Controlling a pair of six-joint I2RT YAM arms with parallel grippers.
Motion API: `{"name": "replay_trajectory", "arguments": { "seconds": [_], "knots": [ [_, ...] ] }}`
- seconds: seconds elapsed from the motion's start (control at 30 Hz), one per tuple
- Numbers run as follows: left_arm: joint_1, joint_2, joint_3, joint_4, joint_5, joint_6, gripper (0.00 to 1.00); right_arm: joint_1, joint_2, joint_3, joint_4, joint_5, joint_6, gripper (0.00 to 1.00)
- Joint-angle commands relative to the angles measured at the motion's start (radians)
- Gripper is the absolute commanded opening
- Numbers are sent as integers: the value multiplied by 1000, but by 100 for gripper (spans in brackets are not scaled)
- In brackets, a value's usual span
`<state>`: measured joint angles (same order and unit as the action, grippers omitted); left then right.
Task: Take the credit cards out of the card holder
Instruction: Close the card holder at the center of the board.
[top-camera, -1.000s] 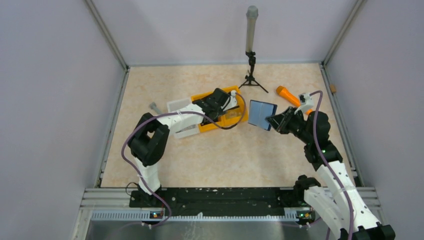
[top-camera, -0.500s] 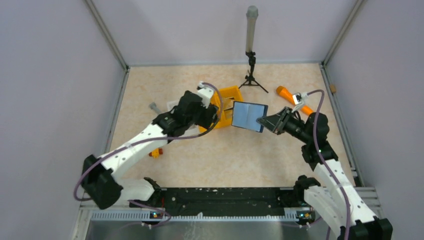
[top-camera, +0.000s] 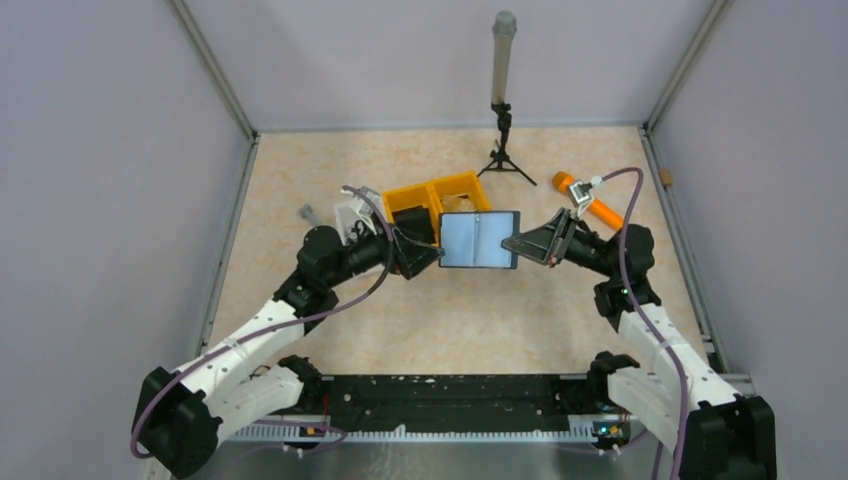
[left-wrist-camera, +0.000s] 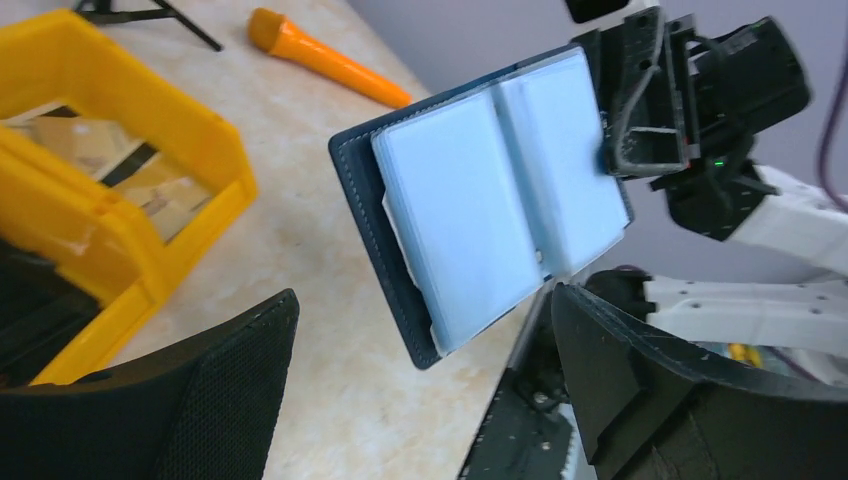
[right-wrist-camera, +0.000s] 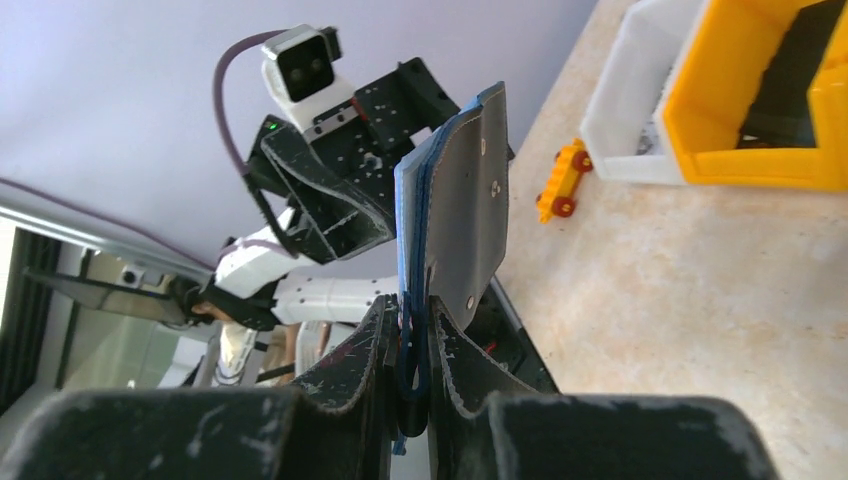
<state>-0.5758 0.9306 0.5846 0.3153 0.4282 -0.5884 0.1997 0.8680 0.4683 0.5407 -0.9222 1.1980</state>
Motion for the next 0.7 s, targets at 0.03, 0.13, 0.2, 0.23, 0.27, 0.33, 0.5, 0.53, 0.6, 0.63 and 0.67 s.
{"name": "replay_trajectory", "arguments": {
  "seconds": [0.03,0.13,0.2,0.23,0.27,0.33,0.5,0.53,0.6,0.63,0.67],
  "knots": [
    [8,49,-11,358,173,-245,99,-6,-1,11,213,-66,186,0],
    [7,89,22,385,219,-293,99,-6,-9,15,275,-75,258,0],
    [7,113,36,408,257,-320,99,-6,-18,23,293,-71,293,0],
    [7,124,36,440,280,-338,96,-6,-21,30,283,-69,295,0],
    [7,133,34,479,301,-359,91,-6,-23,41,268,-67,294,0],
    [7,150,30,550,324,-411,73,-6,-18,52,254,-67,299,0],
    [7,167,53,591,362,-497,29,-6,3,56,208,-47,400,0],
    [6,171,63,592,369,-510,22,-6,8,59,175,-42,410,0],
    [2,180,77,585,370,-532,12,-3,7,69,121,-26,405,0],
    [-3,187,88,569,366,-534,9,3,4,75,94,-13,391,0],
    [-9,199,101,543,366,-532,7,14,1,82,67,6,374,0]
  ]
}}
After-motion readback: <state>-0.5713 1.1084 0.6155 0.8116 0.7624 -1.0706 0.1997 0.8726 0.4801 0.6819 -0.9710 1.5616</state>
